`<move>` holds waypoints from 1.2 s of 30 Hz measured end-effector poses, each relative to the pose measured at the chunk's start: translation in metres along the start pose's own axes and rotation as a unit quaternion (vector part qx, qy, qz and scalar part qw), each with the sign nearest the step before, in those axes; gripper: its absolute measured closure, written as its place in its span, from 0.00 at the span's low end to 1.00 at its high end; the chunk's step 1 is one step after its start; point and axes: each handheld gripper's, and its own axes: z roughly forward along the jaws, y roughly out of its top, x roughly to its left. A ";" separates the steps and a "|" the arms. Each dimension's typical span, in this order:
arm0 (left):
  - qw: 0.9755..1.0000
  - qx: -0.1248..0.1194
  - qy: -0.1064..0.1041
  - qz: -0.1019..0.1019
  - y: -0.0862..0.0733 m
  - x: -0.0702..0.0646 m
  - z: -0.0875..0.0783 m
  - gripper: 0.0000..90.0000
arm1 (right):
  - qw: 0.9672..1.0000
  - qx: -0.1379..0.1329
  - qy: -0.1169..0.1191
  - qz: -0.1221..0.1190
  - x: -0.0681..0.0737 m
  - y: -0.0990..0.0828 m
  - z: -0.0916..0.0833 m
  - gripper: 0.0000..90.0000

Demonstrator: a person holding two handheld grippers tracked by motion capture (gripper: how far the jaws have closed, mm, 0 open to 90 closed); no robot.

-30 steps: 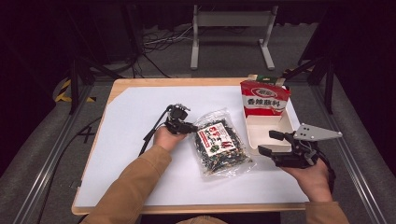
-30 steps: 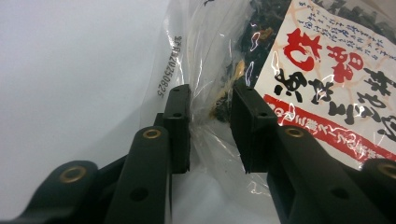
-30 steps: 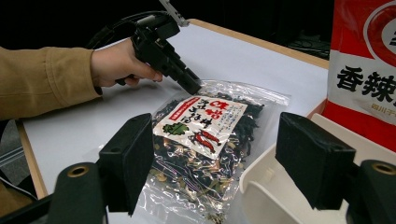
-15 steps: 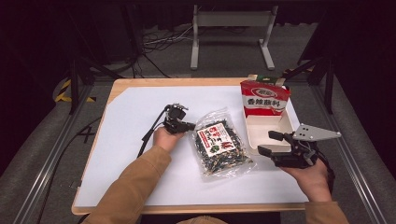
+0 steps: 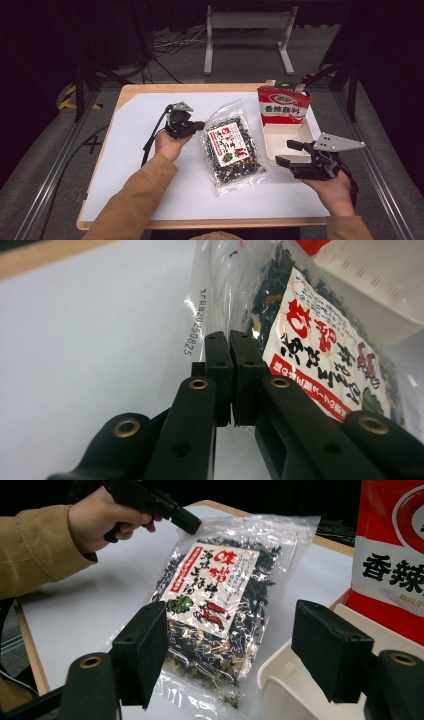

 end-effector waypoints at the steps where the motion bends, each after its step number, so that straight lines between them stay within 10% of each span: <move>1: 1.000 -0.007 0.000 0.006 0.001 -0.002 -0.004 0.98 | 1.000 0.000 0.000 -0.001 0.000 0.000 0.000 0.35; 22: 0.990 -0.078 -0.033 0.116 0.022 -0.043 -0.066 0.98 | 1.000 -0.006 0.002 -0.016 0.006 0.009 0.001 0.38; 36: 0.977 -0.116 -0.047 0.170 0.023 -0.058 -0.097 0.98 | 0.999 0.031 0.025 -0.017 0.012 0.037 0.029 0.38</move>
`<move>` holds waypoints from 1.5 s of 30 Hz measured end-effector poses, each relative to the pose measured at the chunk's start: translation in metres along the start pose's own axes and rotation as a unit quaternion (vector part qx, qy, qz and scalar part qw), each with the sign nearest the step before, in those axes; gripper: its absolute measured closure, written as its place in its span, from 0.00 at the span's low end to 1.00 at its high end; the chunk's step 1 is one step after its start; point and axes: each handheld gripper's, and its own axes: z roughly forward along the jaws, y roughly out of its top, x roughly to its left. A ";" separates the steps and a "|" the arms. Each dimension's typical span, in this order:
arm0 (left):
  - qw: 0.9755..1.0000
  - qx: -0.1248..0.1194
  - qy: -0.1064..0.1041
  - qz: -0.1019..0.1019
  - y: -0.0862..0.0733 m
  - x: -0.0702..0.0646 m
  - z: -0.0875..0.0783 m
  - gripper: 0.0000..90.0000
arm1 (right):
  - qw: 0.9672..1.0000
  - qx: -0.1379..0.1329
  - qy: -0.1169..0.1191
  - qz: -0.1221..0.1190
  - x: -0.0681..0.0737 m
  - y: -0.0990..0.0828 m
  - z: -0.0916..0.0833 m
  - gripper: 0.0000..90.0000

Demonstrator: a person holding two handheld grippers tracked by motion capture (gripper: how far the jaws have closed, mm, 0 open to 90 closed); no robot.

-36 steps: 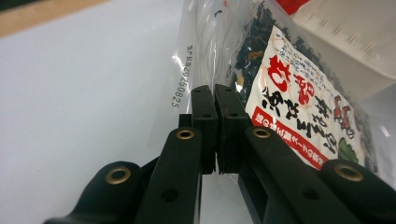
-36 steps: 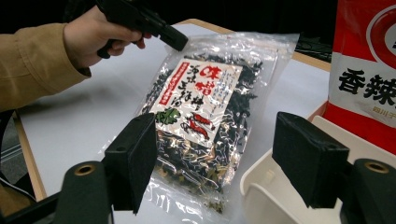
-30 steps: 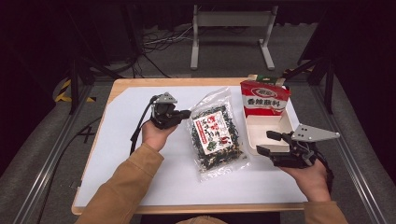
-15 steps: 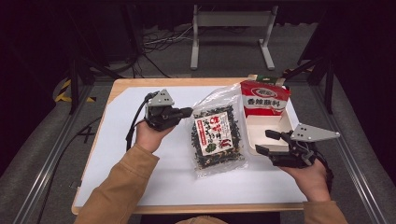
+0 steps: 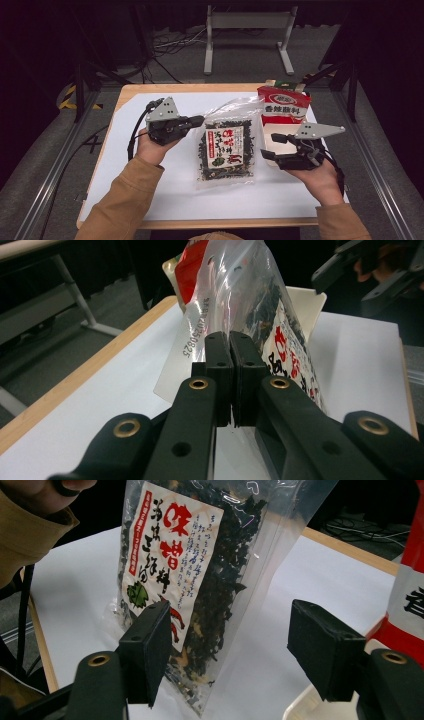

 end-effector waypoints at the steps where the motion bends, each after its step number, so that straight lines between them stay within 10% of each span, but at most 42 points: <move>1: 1.000 0.000 0.000 0.000 0.000 0.000 0.000 0.98 | 1.000 0.000 0.000 0.000 0.000 0.000 0.000 0.38; 21: 0.999 -0.038 -0.018 0.023 0.009 -0.011 -0.015 0.99 | 0.994 0.014 0.104 0.038 0.000 0.026 0.053 0.38; 33: 0.998 -0.050 -0.021 0.006 0.007 -0.008 -0.015 0.99 | 0.987 0.040 0.153 0.023 0.002 0.031 0.062 0.76; 45: 0.998 -0.058 -0.033 -0.011 0.005 -0.005 -0.014 0.98 | 0.986 0.039 0.161 0.003 0.006 0.034 0.052 0.84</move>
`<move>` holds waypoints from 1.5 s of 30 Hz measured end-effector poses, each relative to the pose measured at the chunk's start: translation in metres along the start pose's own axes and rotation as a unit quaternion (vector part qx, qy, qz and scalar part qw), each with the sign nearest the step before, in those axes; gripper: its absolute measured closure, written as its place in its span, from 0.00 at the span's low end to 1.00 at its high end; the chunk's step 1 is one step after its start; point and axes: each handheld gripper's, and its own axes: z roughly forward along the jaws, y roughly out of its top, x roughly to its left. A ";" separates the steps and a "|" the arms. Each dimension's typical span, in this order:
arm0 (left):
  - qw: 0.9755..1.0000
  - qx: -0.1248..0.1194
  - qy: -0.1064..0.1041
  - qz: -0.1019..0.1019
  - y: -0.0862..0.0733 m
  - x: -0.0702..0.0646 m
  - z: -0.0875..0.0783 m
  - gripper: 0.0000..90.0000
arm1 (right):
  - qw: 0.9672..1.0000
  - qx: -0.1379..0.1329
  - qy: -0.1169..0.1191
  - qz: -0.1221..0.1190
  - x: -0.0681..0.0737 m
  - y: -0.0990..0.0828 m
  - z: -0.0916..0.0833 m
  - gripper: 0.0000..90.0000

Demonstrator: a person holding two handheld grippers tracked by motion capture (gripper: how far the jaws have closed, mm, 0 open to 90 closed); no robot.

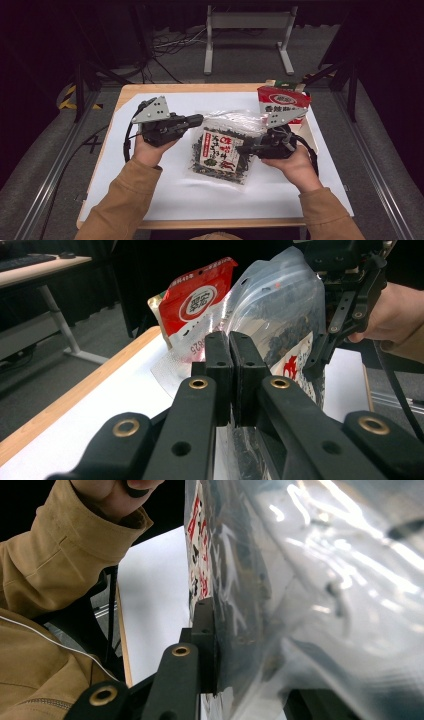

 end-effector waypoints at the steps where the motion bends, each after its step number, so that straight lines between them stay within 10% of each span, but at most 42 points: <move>1: 1.000 -0.001 -0.002 -0.001 0.000 0.001 0.000 0.98 | 1.000 0.000 0.000 0.000 0.000 0.000 0.000 0.84; 17: 0.999 -0.016 -0.029 -0.037 0.000 0.010 -0.008 0.63 | 1.000 0.012 -0.021 -0.006 0.007 0.005 -0.019 0.86; 45: 0.997 0.028 -0.017 -0.070 -0.019 0.030 -0.011 0.54 | 0.991 0.010 -0.130 -0.015 0.008 0.022 -0.095 0.86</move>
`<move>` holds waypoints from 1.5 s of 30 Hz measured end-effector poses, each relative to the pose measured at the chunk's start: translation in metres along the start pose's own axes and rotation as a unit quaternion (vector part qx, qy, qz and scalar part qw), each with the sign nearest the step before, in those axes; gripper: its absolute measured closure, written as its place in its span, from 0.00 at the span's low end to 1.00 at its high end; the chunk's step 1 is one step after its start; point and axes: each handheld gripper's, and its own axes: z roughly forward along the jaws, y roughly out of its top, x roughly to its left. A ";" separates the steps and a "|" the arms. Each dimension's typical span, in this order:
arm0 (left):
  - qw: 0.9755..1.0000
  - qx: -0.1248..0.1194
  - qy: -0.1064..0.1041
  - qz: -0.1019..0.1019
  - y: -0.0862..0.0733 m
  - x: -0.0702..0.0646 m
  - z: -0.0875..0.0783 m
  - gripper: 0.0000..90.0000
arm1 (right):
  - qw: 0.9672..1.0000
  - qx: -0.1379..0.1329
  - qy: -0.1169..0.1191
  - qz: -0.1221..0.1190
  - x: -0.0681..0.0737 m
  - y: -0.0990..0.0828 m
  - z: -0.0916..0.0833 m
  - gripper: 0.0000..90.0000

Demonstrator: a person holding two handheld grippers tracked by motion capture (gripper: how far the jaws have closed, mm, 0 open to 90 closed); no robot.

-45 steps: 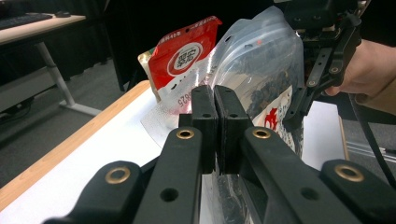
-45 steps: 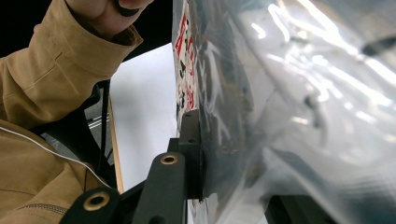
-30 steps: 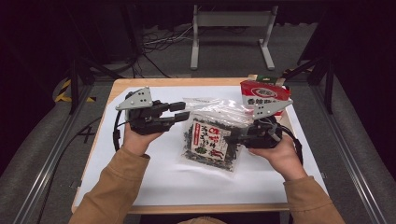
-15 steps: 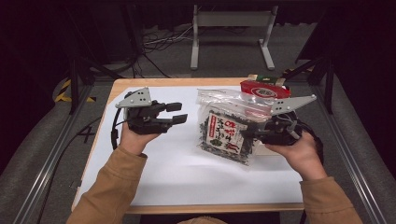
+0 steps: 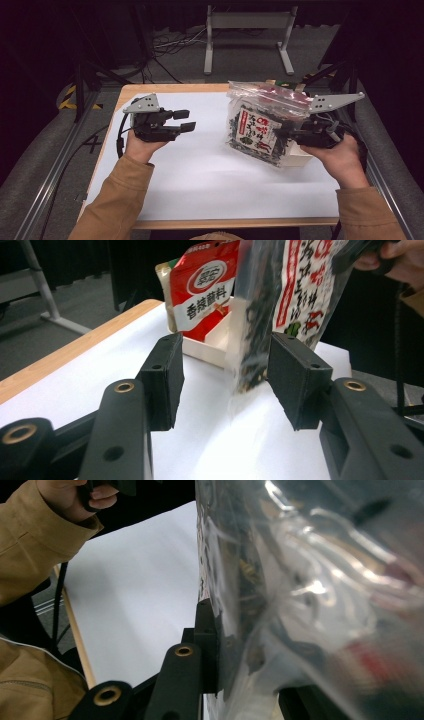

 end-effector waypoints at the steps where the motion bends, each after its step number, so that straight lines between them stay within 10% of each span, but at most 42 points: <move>1: 1.000 0.002 0.001 -0.001 0.000 0.001 0.000 0.54 | 1.000 0.000 -0.003 -0.001 0.000 0.001 -0.001 0.86; 45: 0.999 0.029 0.008 -0.009 -0.006 0.005 0.004 0.45 | 0.992 0.010 -0.129 -0.014 -0.041 0.011 -0.042 0.85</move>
